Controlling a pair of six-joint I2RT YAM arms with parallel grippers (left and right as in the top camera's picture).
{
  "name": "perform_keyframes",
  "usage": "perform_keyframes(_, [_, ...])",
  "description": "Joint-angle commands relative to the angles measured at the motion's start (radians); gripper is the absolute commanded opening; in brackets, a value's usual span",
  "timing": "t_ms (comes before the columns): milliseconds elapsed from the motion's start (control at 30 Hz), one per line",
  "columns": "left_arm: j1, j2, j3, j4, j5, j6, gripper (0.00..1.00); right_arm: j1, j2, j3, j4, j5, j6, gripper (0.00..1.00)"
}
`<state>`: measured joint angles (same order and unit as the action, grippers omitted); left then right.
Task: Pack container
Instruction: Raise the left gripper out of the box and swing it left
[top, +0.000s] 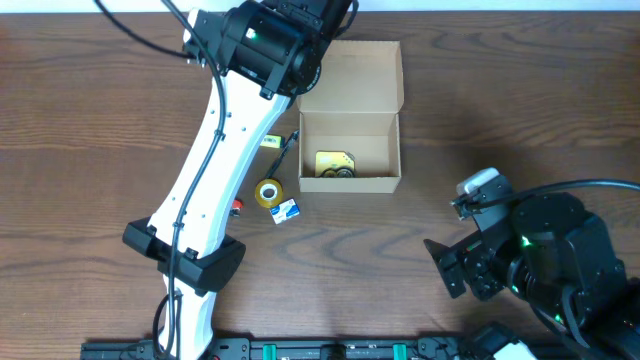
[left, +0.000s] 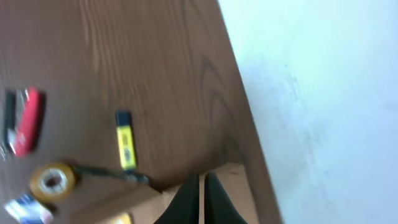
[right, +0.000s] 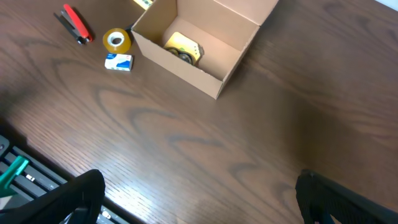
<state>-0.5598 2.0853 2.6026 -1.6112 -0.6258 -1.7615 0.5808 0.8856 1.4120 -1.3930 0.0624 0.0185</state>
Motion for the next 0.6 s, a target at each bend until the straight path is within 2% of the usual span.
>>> perform_keyframes(0, [0.005, 0.02, -0.005, -0.069, 0.082, -0.231, 0.06, -0.016, -0.002, -0.001, 0.0, 0.0, 0.014, 0.99])
perform_keyframes(233, [0.005, 0.02, -0.068, 0.002, 0.105, -0.263, 0.06, -0.016, -0.002, -0.001, 0.0, 0.0, 0.014, 0.99])
perform_keyframes(433, [0.005, 0.02, -0.146, -0.072, 0.1, -0.261, 0.06, -0.016, -0.002, -0.001, 0.0, 0.0, 0.014, 0.99])
perform_keyframes(567, [0.009, 0.02, -0.206, -0.078, 0.021, -0.14, 0.06, -0.016, -0.002, -0.001, 0.0, 0.0, 0.014, 0.99])
